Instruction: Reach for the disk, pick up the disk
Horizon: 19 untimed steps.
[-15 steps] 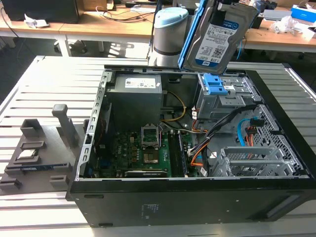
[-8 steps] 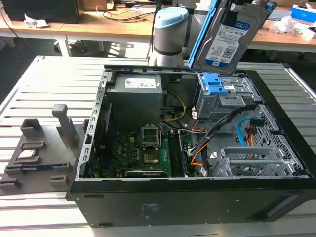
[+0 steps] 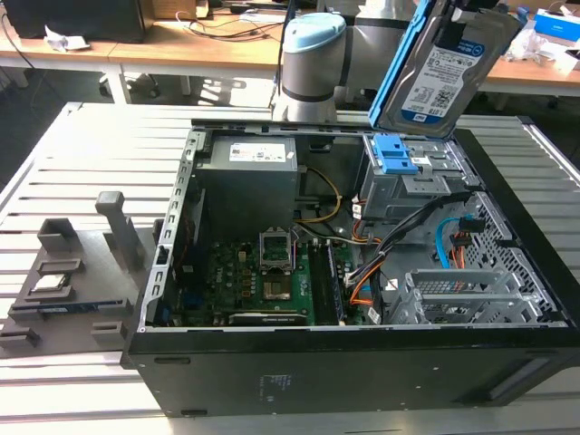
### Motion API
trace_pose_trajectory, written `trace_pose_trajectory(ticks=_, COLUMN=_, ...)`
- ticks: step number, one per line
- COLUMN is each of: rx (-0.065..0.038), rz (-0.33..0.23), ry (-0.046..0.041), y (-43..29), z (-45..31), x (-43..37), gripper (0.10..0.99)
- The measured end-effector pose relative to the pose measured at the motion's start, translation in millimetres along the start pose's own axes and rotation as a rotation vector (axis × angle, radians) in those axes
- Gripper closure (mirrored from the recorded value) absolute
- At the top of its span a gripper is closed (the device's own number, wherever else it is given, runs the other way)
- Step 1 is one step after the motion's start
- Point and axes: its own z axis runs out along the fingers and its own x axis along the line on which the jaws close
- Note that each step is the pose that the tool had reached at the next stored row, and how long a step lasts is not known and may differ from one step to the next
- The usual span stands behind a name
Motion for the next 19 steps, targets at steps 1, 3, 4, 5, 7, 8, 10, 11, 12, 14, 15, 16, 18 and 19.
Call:
trace_pose_trajectory(ticks=1, rx=0.0, rz=0.0, ry=0.0001, y=-2.0, z=-0.1, x=0.1, gripper=0.718)
trace_pose_trajectory(ticks=3, rx=0.0, rz=0.0, ry=0.0001, y=-10.3, z=-0.6, x=0.6, gripper=0.718)
trace_pose_trajectory(ticks=4, rx=0.0, rz=0.0, ry=0.0001, y=-13.2, z=-0.7, x=0.7, gripper=0.718)
trace_pose_trajectory(ticks=5, rx=0.0, rz=0.0, ry=0.0, y=-16.1, z=-0.8, x=0.9, gripper=0.718)
trace_pose_trajectory(ticks=7, rx=0.0, rz=0.0, ry=0.0, y=-18.7, z=-1.0, x=1.0, gripper=0.718)
trace_pose_trajectory(ticks=8, rx=0.0, rz=0.0, ry=0.0, y=-19.2, z=-1.0, x=1.0, gripper=0.718)
trace_pose_trajectory(ticks=10, rx=0.0, rz=0.0, ry=0.0001, y=-19.3, z=-1.1, x=1.1, gripper=0.718)
trace_pose_trajectory(ticks=11, rx=0.0, rz=0.0, ry=0.0001, y=-19.4, z=-1.1, x=1.1, gripper=0.718)
trace_pose_trajectory(ticks=12, rx=0.0, rz=0.0, ry=0.0, y=-19.6, z=-1.0, x=1.1, gripper=0.718)
trace_pose_trajectory(ticks=14, rx=0.0, rz=0.0, ry=0.0001, y=-19.8, z=-1.1, x=1.1, gripper=0.718)
trace_pose_trajectory(ticks=15, rx=0.0, rz=0.0, ry=0.0001, y=-19.9, z=-1.1, x=1.1, gripper=0.718)
trace_pose_trajectory(ticks=16, rx=0.0, rz=0.0, ry=0.0001, y=-19.9, z=-1.1, x=1.1, gripper=0.718)
trace_pose_trajectory(ticks=18, rx=0.0, rz=0.0, ry=0.0002, y=-19.8, z=-1.1, x=2.4, gripper=0.718)
trace_pose_trajectory(ticks=19, rx=0.0, rz=0.0, ry=0.0001, y=-19.8, z=-1.1, x=3.1, gripper=0.718)
